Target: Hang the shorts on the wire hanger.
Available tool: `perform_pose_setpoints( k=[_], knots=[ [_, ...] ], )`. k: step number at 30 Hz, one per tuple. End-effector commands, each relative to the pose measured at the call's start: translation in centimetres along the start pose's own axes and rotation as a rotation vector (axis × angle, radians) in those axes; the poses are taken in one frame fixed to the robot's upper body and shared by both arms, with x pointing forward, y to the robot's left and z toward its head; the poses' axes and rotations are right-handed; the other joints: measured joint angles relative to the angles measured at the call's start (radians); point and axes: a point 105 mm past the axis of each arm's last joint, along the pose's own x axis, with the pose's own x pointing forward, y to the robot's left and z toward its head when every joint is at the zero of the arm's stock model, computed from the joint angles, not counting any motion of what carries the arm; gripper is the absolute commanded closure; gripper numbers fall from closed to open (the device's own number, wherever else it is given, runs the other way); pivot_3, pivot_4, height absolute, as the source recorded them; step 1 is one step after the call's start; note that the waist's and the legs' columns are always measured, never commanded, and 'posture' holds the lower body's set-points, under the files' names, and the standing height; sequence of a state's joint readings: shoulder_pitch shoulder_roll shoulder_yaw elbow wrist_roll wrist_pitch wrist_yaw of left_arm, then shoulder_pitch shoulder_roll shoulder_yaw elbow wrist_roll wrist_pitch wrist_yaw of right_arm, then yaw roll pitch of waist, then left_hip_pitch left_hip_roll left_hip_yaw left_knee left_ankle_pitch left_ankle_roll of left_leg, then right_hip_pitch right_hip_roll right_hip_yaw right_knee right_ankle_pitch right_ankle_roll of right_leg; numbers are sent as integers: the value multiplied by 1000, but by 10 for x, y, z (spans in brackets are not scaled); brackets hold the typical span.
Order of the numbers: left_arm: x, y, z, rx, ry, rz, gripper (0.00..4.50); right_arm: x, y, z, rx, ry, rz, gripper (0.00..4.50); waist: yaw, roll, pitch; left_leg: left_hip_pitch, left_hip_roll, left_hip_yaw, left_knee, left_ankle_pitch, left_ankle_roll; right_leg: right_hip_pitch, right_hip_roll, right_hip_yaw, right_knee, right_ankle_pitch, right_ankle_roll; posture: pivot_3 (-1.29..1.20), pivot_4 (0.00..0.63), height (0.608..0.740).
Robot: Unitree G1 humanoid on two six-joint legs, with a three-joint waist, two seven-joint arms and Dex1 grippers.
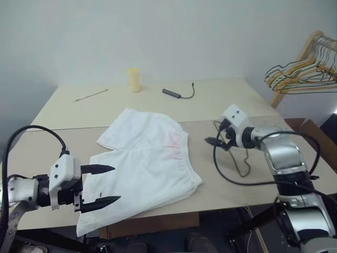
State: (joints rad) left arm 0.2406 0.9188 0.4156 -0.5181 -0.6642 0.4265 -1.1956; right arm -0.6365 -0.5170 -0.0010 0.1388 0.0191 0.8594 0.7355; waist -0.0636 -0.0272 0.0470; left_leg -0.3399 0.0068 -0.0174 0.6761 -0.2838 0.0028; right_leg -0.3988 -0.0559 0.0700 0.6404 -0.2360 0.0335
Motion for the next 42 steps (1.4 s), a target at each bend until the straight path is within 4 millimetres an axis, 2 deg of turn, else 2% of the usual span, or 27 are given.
perform_pose_setpoints(
  k=[1,3,8,14,18,28,29,32,37,40,42],
  knots=[
    [7,2,14,32,-39,-19,60,5,-21,-9,166,11,-119,0,-9,0,0,-4,0,0,0,0,0,-4,0,0,0,0,0,-90,0,740],
    [11,2,17,40,-46,-39,60,11,-22,-19,172,46,-146,0,-22,2,-1,-13,-1,-1,0,0,0,-12,-1,1,1,1,0,-95,0,740],
    [16,2,21,51,-51,-59,60,19,-17,-34,181,91,-139,0,-58,2,-1,-20,-3,-3,1,0,0,-19,-3,2,3,2,1,-103,0,740],
    [20,1,21,55,-49,-84,60,21,-3,-48,187,149,-54,0,-97,3,-1,-16,-4,-7,2,0,0,-15,-2,4,4,3,3,-102,0,740],
    [23,1,22,60,-53,-92,34,23,3,-61,190,215,-32,865,-109,3,-1,-11,-4,-6,2,0,0,-7,-2,2,1,2,4,-101,0,740],
    [29,2,24,80,-61,-85,34,27,-2,-78,184,299,-95,4404,-114,2,-2,-8,-4,-7,3,0,0,-4,-1,2,1,1,6,-91,0,740],
    [30,3,24,84,-63,-80,34,28,-4,-78,171,298,-106,4461,-114,1,-2,-8,-4,-7,3,0,0,-4,-1,2,1,1,6,-94,0,740],
    [35,11,24,93,-72,-33,34,29,-10,-71,151,257,-147,4461,-114,-1,-3,-7,-4,-8,3,0,0,-3,-2,2,1,1,6,-97,0,740],
    [52,37,32,-46,-182,124,34,23,-16,-31,64,65,-203,4461,-114,0,-3,-3,-4,-9,3,0,0,3,-2,3,-1,0,11,-111,0,740],
    [71,61,46,-349,-376,227,34,10,-3,15,-64,-169,-185,4461,-106,3,-2,-4,-5,-12,3,0,0,3,-3,3,-1,0,12,-116,0,740],
    [83,66,52,-489,-437,225,34,2,9,35,-66,-297,-147,4461,-107,3,-2,-8,-6,-13,5,0,0,-1,-4,3,0,1,13,-121,0,740]
  ],
)
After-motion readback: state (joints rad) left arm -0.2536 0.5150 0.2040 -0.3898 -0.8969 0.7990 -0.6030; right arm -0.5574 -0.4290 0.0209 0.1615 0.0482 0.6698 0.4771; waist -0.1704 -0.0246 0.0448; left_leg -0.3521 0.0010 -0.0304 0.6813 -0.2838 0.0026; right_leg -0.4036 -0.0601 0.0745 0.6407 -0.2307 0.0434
